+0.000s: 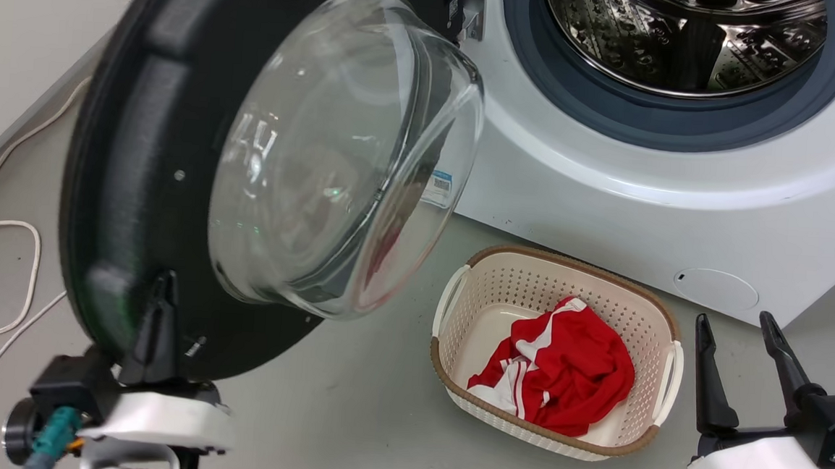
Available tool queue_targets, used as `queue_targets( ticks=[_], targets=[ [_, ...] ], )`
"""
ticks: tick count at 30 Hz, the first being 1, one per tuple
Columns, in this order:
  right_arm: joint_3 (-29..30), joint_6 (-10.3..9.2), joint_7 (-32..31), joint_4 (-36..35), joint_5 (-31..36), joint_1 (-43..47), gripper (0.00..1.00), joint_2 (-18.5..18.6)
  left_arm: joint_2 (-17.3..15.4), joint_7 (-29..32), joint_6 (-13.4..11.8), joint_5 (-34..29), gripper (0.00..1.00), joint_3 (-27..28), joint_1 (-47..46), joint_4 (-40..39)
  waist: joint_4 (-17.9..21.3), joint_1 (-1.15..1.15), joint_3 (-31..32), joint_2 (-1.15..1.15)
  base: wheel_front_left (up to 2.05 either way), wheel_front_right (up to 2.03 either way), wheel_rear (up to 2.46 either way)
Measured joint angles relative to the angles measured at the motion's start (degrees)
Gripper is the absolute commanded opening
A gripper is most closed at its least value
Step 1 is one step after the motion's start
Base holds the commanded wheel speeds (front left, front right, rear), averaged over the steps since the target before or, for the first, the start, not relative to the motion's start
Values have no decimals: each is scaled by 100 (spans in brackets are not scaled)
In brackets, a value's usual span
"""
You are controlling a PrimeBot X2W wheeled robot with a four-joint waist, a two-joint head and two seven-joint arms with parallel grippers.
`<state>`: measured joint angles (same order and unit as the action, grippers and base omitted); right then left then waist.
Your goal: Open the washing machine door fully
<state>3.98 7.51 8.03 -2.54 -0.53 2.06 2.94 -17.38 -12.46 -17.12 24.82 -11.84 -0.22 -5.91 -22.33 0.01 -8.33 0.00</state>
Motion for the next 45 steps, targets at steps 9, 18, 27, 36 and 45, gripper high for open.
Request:
queue_targets(
  ticks=[9,18,27,36,45],
  targets=[
    [-22,0,-58,-66,22,-53,100,0,-149,-200,352,330,0,650,-562,836,61,0,-115,0,0,0,0],
    [-46,0,-100,-92,55,-85,100,0,-212,-244,769,353,0,1194,-1177,1626,127,0,-170,0,0,0,0],
    [-76,0,-93,-62,38,-83,100,0,-93,-247,1063,-15,0,1638,-1316,1983,225,0,-72,0,0,0,0],
    [-74,0,-1,7,-55,-79,100,0,449,-253,1157,-571,0,1661,-586,1174,516,0,61,0,0,0,0],
    [-89,0,105,55,-85,-62,100,-1,953,-253,1287,-1033,0,1051,-228,631,981,-1,238,0,0,0,0]
  ],
)
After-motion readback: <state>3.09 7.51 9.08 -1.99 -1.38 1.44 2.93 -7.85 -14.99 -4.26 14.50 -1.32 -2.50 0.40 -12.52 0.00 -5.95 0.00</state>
